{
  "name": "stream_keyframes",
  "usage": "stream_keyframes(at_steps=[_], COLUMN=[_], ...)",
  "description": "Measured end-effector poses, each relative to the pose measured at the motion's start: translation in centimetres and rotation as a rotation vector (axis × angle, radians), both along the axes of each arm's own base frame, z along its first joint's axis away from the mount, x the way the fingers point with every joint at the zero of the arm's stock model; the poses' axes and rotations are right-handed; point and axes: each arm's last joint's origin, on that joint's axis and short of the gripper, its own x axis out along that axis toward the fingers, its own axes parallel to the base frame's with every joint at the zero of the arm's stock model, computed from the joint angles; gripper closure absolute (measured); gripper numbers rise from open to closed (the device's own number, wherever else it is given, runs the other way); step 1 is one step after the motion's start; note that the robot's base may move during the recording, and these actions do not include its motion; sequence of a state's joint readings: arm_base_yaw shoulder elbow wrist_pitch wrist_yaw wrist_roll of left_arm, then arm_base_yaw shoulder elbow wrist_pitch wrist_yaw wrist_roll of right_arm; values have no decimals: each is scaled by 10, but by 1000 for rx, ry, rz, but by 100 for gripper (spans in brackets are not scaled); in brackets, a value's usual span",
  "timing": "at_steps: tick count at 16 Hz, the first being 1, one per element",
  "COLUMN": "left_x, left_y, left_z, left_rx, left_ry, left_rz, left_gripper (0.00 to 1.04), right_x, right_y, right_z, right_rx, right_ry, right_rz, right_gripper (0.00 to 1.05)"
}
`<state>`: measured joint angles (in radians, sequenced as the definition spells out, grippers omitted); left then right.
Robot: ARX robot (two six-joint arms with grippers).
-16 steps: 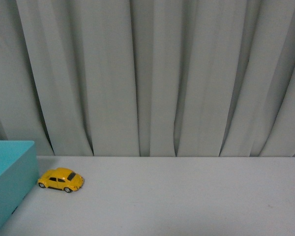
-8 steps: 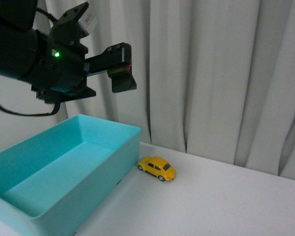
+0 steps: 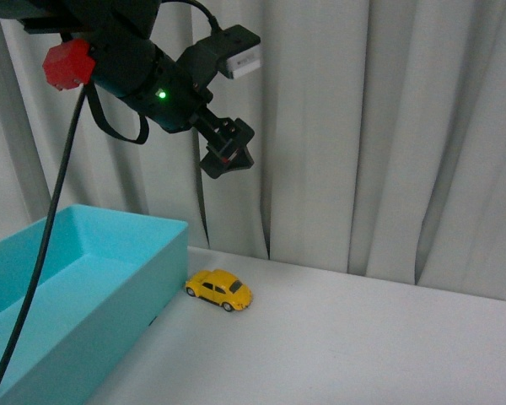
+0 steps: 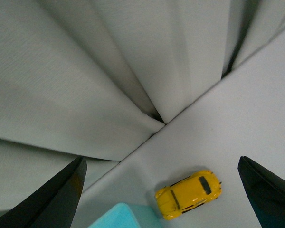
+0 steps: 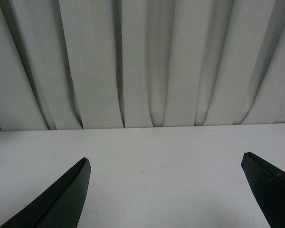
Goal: Wind up and store yellow beetle toy
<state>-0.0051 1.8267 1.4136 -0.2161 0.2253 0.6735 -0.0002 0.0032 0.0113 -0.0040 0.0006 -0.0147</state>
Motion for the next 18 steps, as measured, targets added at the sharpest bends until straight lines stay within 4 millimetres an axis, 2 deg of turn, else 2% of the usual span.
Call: stream_keyframes(at_steps=[3,5,8,10,11,13,15,18], left_x=[23,38,58,70,75,78,78,80], left_y=[-6,-12,-22,-27,-28,-26,-21,-16], left_z=[-17,-17,-22,-38,-53,-72,-86,-95], left_rx=[325,498,795,837,821,797,740,712], left_ry=[129,181,274,365,421,477,534,524], left_rz=[-297,-502,-675,-670,-627,-536,-405,-384], left_gripper=[7,7,7,7,7,7,7,7], right_x=[0,0,0,0,0,0,0,0], right_y=[0,0,0,0,0,0,0,0], right_z=[0,0,0,0,0,0,0,0], right_rx=[0,0,0,0,0,0,0,0], right_ry=[0,0,0,0,0,0,0,0], right_rz=[0,0,0,0,0,0,0,0], right_gripper=[7,7,7,7,7,7,7,7])
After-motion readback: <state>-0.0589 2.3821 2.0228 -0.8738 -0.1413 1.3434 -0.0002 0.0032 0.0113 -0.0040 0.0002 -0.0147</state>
